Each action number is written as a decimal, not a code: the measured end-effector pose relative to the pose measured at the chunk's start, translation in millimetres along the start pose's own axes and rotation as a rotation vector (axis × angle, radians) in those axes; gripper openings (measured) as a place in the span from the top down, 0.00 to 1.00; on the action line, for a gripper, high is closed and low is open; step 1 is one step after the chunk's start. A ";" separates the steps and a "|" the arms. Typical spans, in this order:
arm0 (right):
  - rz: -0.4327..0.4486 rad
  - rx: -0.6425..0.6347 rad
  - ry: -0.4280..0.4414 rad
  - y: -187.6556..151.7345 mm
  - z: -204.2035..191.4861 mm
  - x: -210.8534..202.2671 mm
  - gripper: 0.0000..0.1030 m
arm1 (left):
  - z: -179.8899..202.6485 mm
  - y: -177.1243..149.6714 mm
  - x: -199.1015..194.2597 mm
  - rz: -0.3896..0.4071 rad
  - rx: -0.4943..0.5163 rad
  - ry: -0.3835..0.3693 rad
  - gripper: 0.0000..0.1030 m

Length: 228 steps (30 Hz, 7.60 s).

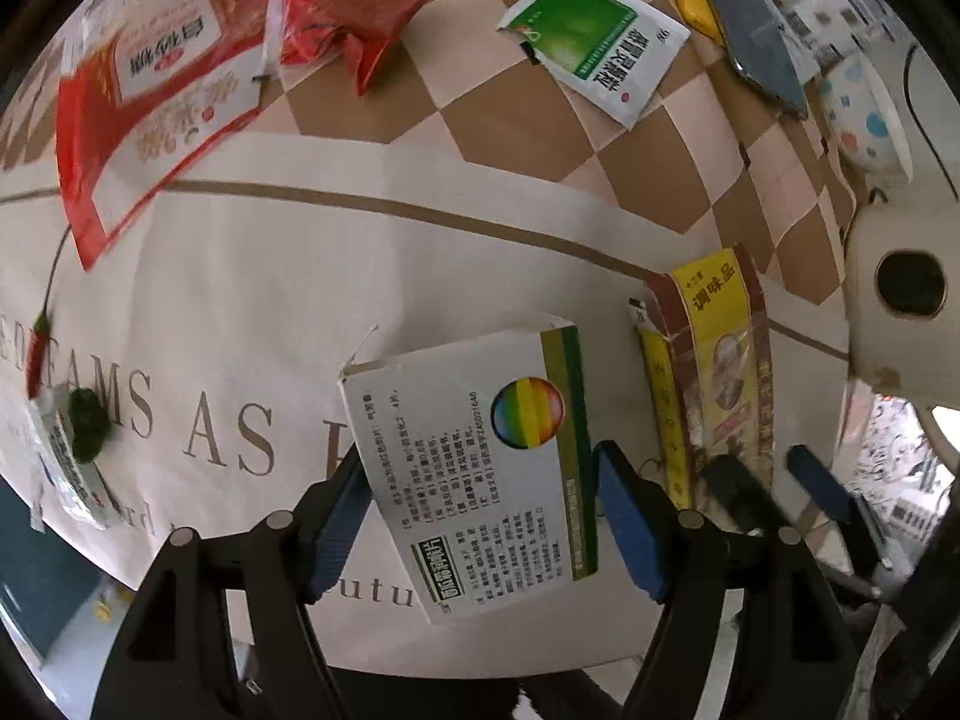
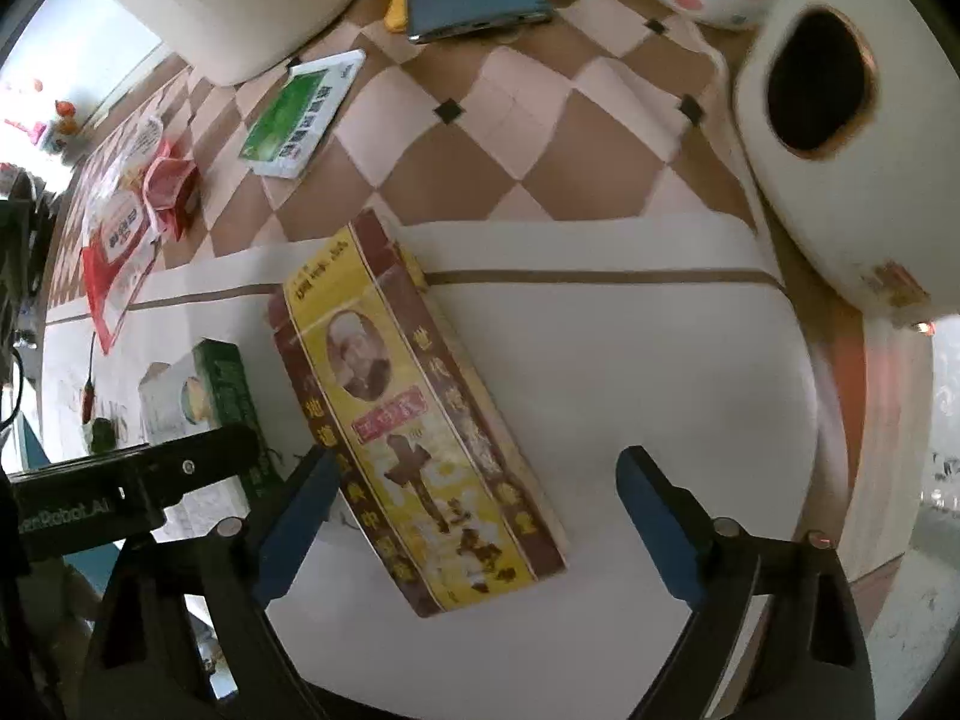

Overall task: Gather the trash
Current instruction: 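Grasp the white medicine box with the left tool while the right tool grasps the yellow spice box, then carry both boxes over the white bin and open both tools, then move both tools back toward the counter, then grasp the grey sachet with the left tool while the right tool grasps the dark green scrap, then carry the sachet and green scrap over the white bin and open both tools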

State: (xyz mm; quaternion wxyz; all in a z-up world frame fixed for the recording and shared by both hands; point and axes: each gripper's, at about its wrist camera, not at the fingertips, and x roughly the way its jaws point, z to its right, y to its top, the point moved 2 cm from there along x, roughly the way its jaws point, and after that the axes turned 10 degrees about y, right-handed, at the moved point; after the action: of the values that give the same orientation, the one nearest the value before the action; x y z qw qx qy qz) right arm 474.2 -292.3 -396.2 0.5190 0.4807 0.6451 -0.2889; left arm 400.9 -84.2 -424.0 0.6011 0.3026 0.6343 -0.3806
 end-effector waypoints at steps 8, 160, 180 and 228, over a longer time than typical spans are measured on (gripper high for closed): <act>0.024 0.014 0.001 -3.6 5.4 -11.9 0.14 | -3.4 -12.2 2.7 0.047 0.089 0.097 0.32; -0.063 -0.412 0.153 -64.3 -310.1 -25.2 0.00 | -279.2 -133.1 -43.6 0.230 -0.423 -0.011 0.05; -0.179 -0.329 0.114 -1.5 -224.0 32.4 0.00 | -240.4 -84.7 4.0 0.140 -0.408 0.114 0.95; -0.250 -0.930 0.231 -219.4 -505.8 128.0 0.80 | -494.7 -343.4 37.6 0.150 -1.023 0.232 0.95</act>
State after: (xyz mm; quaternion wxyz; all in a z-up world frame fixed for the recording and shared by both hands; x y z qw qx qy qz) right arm 74.3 108.2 -396.4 0.5650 0.1460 0.8117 0.0250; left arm -154.9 150.8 -426.5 0.6233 0.0555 0.7779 0.0578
